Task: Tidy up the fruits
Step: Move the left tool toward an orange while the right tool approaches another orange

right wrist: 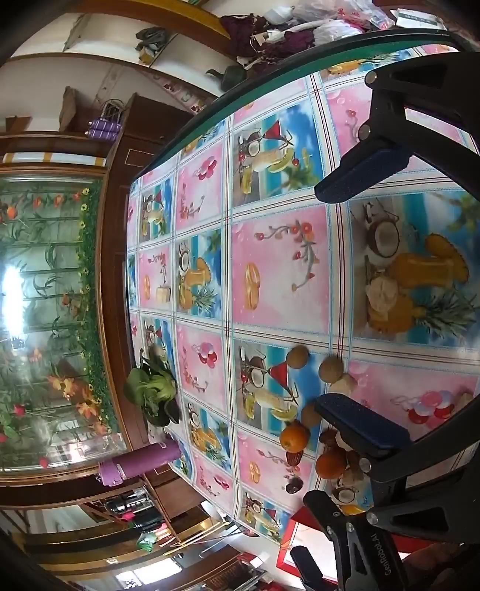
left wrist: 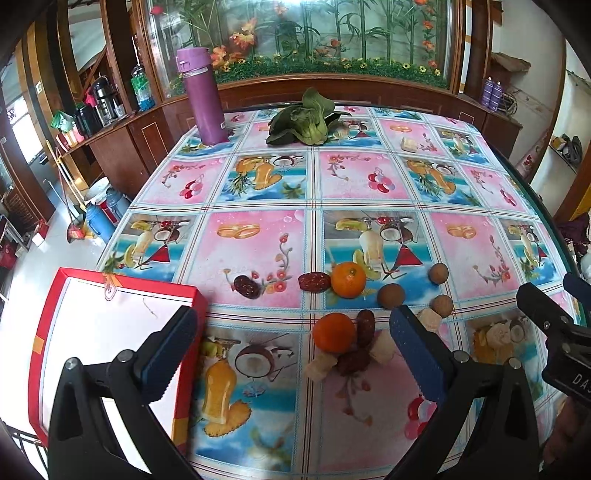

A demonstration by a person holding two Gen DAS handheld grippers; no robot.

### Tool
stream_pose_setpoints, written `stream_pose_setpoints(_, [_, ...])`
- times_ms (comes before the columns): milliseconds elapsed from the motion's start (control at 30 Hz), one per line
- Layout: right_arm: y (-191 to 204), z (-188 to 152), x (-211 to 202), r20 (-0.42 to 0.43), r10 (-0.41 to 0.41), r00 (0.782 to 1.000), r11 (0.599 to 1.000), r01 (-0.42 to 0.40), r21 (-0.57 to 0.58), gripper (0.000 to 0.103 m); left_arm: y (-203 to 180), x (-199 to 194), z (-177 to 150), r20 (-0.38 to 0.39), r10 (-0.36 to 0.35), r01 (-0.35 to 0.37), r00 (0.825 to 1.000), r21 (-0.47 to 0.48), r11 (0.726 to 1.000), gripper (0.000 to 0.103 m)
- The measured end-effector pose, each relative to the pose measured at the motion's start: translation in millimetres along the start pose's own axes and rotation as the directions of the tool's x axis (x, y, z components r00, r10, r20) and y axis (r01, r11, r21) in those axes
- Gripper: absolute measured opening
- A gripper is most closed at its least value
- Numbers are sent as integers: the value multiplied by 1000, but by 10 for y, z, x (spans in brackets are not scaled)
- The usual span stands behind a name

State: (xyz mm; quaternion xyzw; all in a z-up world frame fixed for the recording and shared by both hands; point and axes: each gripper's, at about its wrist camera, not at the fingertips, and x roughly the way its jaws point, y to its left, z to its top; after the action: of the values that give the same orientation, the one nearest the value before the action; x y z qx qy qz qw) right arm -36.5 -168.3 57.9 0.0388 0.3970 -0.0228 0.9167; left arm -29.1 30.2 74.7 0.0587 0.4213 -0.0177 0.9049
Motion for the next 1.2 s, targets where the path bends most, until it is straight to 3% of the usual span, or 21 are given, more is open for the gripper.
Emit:
stream_pose_setpoints(400, [137,18,-17,6,15,1000,1000,-15,3,102,109,15,-15,-81,-22,22,996,-11,1000,103])
stream_pose_setpoints(667, [348,7,23,-27,86,996,996,-87,-37,102,492,-36,-163,-122,-119,109,985,-88,990,103])
stream_pose_setpoints(900, [766,-7,75,-72,172,983,970,-181,-159,102,839,-204,-273,-96,-9,9,995,-5,1000,103])
stream_pose_setpoints(1067, [978,78,122,-72,198,978,949,-209,-237,102,959,-270,-296,-67,6,-4,998,33,999,103])
stream_pose_setpoints(1200, [1096,191,245,-106,232,967,930,-253,-267,95,955,-279,-214,-65,-24,27,998,42,999,103])
